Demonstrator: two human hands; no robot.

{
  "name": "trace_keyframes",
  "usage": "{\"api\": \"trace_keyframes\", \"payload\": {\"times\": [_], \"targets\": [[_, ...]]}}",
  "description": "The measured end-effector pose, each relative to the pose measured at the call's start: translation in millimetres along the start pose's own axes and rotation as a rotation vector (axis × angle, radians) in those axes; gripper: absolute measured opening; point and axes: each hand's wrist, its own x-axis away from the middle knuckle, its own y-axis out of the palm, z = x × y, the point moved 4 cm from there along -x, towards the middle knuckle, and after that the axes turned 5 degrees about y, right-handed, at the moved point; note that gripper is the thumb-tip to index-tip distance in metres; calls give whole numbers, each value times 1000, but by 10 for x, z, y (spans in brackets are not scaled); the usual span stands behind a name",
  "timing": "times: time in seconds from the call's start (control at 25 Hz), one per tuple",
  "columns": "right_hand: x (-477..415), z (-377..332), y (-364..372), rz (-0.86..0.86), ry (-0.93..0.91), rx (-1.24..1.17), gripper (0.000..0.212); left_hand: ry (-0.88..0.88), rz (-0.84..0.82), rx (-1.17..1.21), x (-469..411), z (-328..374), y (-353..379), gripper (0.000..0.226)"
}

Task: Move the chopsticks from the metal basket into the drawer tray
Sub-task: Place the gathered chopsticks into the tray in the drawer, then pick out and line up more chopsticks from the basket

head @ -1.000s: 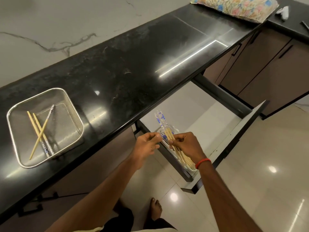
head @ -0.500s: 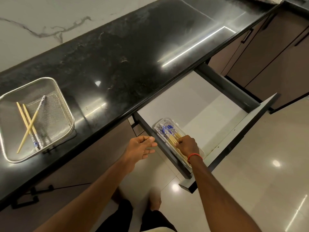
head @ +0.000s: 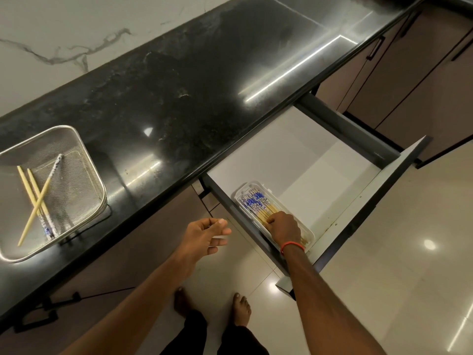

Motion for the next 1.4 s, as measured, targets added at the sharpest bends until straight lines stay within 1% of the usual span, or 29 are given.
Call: {"api": "trace_keyframes", "payload": {"times": [0.2,0.4,0.52,0.64,0.72,0.76,0.84,0.92,1.0,1.16,1.4], "targets": [[5,-7,29,56,-86,98,24,-9,-11,-15,18,-34,-11,22],[15,1,10,40,-105,102,18,-7,-22,-30,18,-41,-34,22],[91,-56,-91,51,-98,-18,19,10,-20,-27,32,22,-64,24],[216,-257,-275,117,-97,-201,19,46,-5,-19,71,143,-128,25],[348,-499,-396,167,-146,-301,17,84,11,-16,125,242,-200,23],[421,-659,-448,178,-200,-341,13,102,26,-12,154,295,-254,21],[595,-1015,-527,161,-334,-425,6,132,71,12,231,386,-401,18],[758,-1373,-618,136,-448,-489,10,164,109,52,321,472,-567,16],[907,-1724,-711,137,-545,-514,12,191,160,91,432,548,-778,18],[1174,-2399,-810,77,-715,-552,7,249,263,190,677,671,-1324,24],[1507,-3328,-648,-58,-843,-504,8,314,436,333,998,689,-2178,26]]}}
